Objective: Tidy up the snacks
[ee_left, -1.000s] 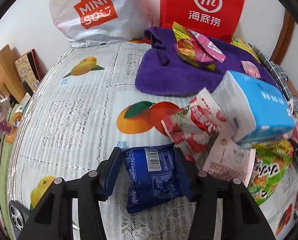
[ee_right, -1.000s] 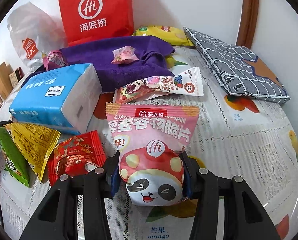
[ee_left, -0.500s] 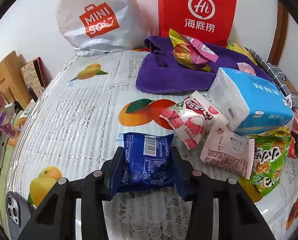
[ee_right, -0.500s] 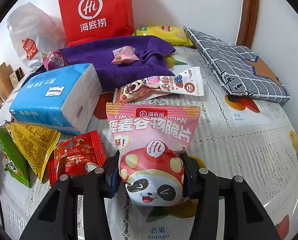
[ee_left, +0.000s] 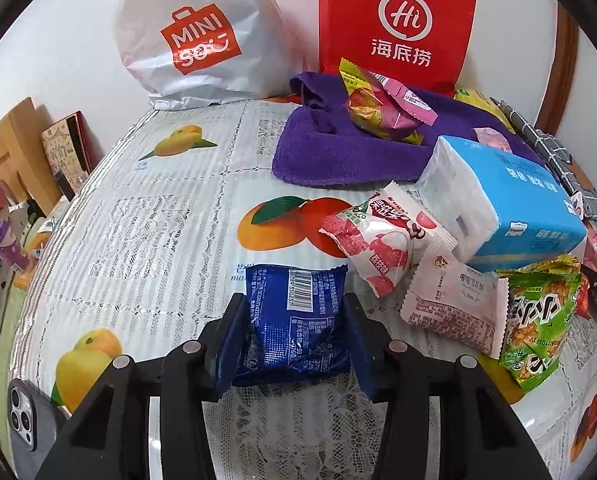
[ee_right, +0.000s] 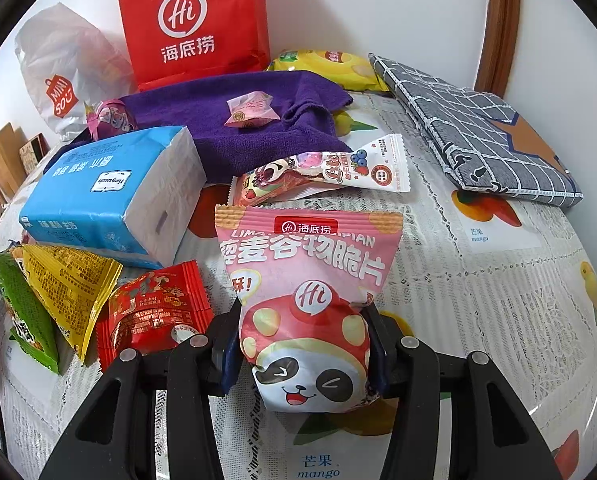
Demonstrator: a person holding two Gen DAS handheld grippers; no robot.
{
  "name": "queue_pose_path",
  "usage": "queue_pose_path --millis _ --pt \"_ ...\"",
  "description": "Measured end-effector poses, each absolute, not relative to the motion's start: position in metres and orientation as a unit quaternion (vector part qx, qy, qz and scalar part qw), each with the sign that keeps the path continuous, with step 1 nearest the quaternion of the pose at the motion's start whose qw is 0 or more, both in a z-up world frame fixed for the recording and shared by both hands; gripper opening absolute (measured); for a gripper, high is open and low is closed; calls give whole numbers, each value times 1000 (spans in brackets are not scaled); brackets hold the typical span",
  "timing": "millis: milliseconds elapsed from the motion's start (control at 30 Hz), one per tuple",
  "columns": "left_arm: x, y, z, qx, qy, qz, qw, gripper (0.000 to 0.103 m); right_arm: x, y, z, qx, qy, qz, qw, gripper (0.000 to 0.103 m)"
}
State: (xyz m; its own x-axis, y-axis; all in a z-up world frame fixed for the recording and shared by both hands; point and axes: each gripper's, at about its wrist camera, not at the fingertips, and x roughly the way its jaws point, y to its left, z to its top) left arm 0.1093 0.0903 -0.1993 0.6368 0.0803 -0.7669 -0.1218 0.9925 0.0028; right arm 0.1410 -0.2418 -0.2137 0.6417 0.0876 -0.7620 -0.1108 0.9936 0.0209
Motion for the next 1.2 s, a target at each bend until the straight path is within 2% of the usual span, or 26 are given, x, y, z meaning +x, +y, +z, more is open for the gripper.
queue_pose_path --millis 233,367,600,867,1200 --pt "107 95 -197 -39 430 51 900 41 140 -242 -211 -17 416 48 908 44" --pt "101 94 -177 -42 418 46 906 41 135 -239 -200 -16 413 53 909 43" --pt "107 76 -122 -34 381 20 924 41 138 -229 -134 -12 361 64 930 43" --pt "146 47 -54 -39 336 -10 941 41 187 -198 -58 -21 307 78 948 43" --pt "208 39 -25 -61 331 -12 941 41 243 -166 -18 -24 275 112 955 43"
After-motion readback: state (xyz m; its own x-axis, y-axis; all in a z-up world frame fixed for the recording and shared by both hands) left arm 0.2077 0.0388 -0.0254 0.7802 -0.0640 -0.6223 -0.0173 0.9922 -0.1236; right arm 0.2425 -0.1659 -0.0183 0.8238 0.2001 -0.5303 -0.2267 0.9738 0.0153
